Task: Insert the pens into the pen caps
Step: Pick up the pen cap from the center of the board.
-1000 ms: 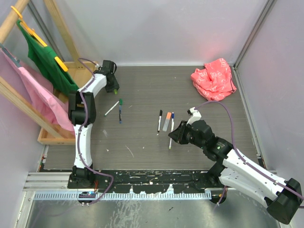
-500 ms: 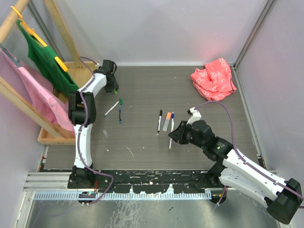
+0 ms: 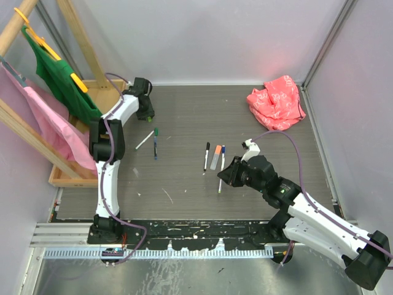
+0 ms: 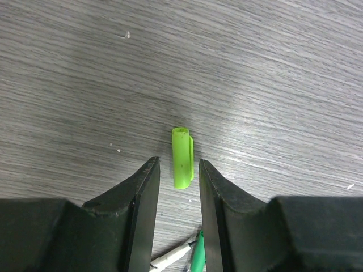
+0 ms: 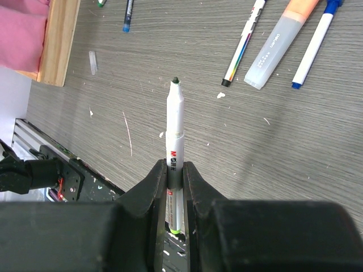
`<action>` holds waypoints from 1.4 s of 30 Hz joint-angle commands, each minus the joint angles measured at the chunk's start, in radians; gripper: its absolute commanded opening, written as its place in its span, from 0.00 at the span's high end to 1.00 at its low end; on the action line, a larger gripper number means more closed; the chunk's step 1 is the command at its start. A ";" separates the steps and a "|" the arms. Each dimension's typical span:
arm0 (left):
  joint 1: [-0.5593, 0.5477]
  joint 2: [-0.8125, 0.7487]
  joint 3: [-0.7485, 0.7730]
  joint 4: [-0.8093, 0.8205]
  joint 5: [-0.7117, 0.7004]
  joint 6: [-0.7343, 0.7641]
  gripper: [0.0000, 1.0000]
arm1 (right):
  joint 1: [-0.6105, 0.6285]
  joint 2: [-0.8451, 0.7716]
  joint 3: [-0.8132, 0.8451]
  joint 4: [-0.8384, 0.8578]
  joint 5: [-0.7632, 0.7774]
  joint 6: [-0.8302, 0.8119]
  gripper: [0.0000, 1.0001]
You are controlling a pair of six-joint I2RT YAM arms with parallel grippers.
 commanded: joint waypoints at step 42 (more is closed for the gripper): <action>-0.097 -0.363 -0.186 0.181 0.099 0.098 0.89 | -0.006 -0.023 0.058 -0.019 0.014 -0.019 1.00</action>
